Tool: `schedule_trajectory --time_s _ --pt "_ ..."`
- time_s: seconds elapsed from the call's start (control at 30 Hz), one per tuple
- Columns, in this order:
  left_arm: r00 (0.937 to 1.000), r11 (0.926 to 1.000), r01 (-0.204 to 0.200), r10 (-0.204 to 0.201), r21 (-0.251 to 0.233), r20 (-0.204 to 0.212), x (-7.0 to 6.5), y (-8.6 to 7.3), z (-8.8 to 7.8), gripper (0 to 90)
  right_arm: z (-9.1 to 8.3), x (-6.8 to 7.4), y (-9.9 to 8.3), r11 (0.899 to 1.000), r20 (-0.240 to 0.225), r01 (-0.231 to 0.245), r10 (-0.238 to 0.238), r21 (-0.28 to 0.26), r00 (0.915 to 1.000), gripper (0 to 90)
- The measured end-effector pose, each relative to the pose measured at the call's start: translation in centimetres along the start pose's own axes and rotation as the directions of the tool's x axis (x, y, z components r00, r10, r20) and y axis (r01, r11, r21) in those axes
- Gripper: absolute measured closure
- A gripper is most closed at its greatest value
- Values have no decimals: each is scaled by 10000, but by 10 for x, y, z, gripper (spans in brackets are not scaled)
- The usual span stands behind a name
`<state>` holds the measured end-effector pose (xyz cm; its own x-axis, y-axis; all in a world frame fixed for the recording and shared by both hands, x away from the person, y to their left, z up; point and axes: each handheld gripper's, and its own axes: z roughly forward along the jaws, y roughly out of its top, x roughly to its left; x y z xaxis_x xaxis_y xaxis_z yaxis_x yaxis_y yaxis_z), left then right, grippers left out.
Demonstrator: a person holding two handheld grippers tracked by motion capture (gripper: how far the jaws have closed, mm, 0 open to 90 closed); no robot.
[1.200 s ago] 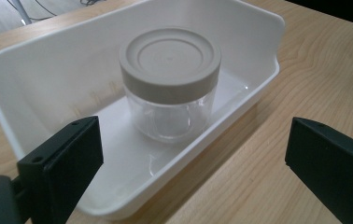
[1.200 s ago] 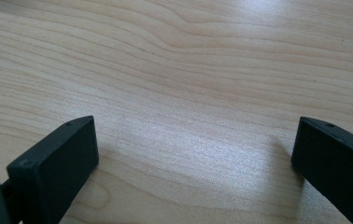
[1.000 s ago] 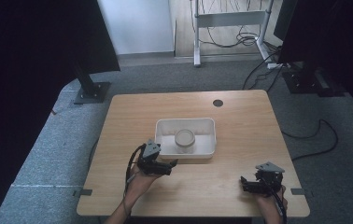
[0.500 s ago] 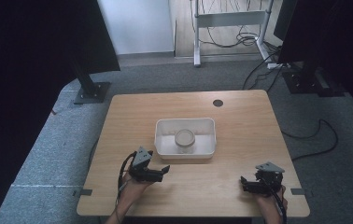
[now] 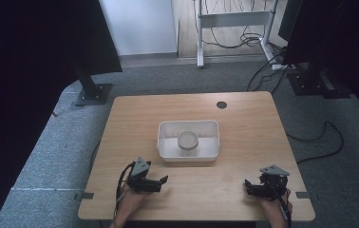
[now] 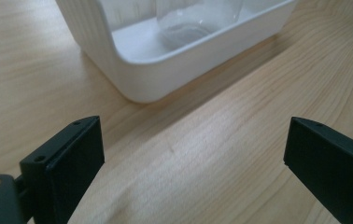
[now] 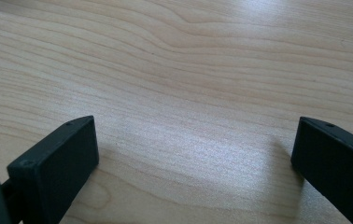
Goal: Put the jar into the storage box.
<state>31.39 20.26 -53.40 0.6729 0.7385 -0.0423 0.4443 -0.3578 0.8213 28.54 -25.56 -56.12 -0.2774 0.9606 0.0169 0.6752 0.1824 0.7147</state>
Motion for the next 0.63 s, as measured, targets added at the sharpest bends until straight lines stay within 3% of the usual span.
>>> schedule_trajectory --time_s 0.3,0.63 --pt "9997 9952 -227 222 950 61 -3 -16 2 48 0 0 0 10000 -24 28 -28 8 10000 2" --pt "9994 9888 -297 323 1460 -158 -6 -25 -2 50 0 0 0 10000 -37 33 -33 5 10000 2"
